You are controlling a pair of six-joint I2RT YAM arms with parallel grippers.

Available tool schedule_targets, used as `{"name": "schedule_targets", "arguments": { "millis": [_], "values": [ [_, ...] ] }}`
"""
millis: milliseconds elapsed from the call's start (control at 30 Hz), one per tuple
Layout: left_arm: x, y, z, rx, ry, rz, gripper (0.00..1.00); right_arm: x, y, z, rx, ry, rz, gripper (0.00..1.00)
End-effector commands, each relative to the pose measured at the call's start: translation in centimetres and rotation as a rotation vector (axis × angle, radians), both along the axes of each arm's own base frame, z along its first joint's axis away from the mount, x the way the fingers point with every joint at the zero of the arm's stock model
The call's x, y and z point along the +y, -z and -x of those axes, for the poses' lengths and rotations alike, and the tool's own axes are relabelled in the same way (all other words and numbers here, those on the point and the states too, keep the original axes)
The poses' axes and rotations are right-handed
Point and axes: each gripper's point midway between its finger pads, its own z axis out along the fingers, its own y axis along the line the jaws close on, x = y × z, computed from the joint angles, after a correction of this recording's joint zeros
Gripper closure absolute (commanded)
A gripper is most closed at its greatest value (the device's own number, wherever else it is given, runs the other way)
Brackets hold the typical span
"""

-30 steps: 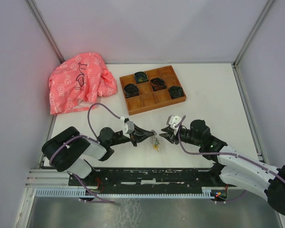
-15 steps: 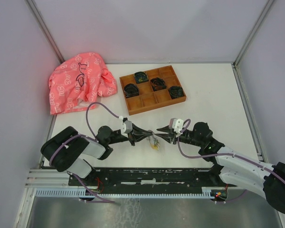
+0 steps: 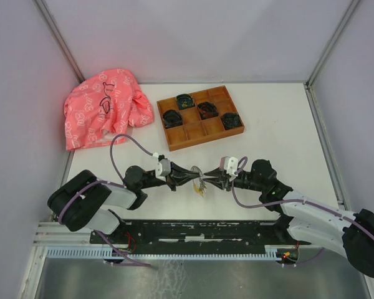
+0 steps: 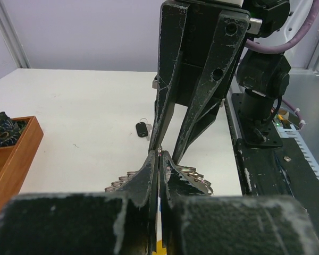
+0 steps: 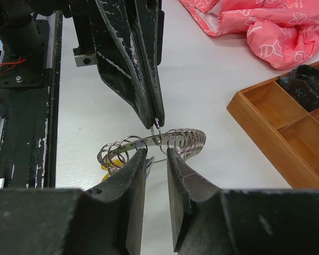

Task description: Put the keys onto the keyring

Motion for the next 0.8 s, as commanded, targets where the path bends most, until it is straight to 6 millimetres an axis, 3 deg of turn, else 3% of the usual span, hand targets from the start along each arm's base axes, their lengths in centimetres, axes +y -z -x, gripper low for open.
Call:
{"name": "schedule_targets", "arguments": {
  "millis": [0, 767],
  "values": [
    [0.5, -4.7, 1.0, -0.166, 0.028, 0.139, 0.97, 0.7, -2.8, 0.2, -0.044, -0.038, -0.070, 0.71],
    [-0.1, -4.3, 1.5, -0.136, 0.082, 0.123, 0.97, 1.1, -3.7, 0.0, -0.007, -0.033, -0.102, 0.82]
  ]
}}
